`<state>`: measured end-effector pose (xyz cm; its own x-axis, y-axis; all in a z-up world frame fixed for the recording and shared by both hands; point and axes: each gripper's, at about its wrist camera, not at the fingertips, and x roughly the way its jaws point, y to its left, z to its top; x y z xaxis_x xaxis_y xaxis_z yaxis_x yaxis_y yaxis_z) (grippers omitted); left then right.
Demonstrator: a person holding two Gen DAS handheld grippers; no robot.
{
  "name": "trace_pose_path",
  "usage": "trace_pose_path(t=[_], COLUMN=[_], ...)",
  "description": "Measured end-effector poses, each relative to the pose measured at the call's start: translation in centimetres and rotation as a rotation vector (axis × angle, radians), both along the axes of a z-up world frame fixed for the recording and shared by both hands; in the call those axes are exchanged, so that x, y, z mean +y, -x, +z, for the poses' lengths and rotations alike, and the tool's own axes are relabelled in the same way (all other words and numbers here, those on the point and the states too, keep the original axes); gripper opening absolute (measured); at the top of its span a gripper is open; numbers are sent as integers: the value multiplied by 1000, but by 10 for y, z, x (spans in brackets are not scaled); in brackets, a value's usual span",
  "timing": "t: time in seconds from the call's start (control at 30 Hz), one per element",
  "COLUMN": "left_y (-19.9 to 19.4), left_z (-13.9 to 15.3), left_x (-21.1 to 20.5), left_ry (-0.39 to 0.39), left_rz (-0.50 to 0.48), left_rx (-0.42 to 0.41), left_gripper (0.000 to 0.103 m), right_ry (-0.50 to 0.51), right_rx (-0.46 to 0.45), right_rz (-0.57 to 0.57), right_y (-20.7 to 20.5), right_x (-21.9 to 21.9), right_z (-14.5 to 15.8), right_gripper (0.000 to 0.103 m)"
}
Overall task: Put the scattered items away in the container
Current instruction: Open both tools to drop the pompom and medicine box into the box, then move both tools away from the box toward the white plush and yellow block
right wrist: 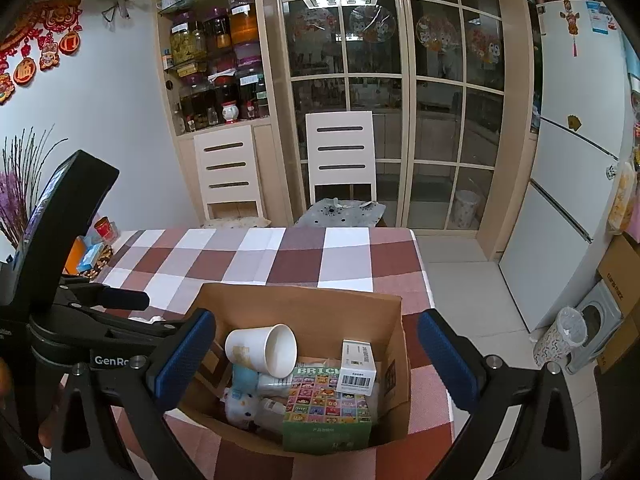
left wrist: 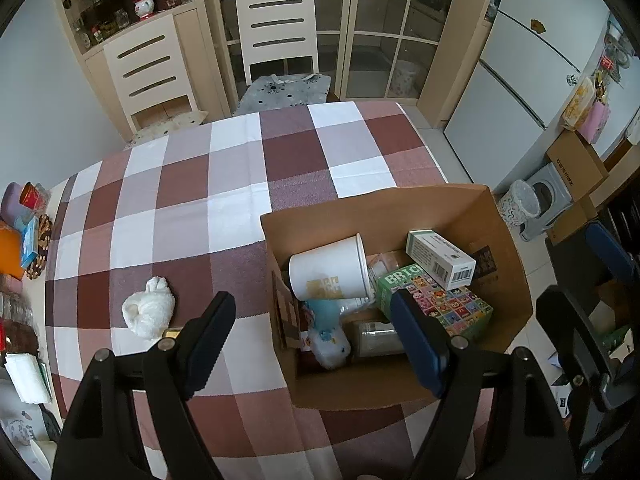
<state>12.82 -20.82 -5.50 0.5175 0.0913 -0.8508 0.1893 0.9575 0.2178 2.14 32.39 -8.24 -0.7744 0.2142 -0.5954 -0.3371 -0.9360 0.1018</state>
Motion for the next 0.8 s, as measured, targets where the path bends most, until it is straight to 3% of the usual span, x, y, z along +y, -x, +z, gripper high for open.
trace_pose_path(t=[0.8], left_y=[44], left_z=[16], left_x=[-4], left_ry=[-30], left_rz=[-30], left_rx=[-59], left_gripper=[81], right_ry=[18], right_rx=[-6], right_rz=[-31], right_y=[-41], right_x=[-19], right_z=[12], right_gripper=[103])
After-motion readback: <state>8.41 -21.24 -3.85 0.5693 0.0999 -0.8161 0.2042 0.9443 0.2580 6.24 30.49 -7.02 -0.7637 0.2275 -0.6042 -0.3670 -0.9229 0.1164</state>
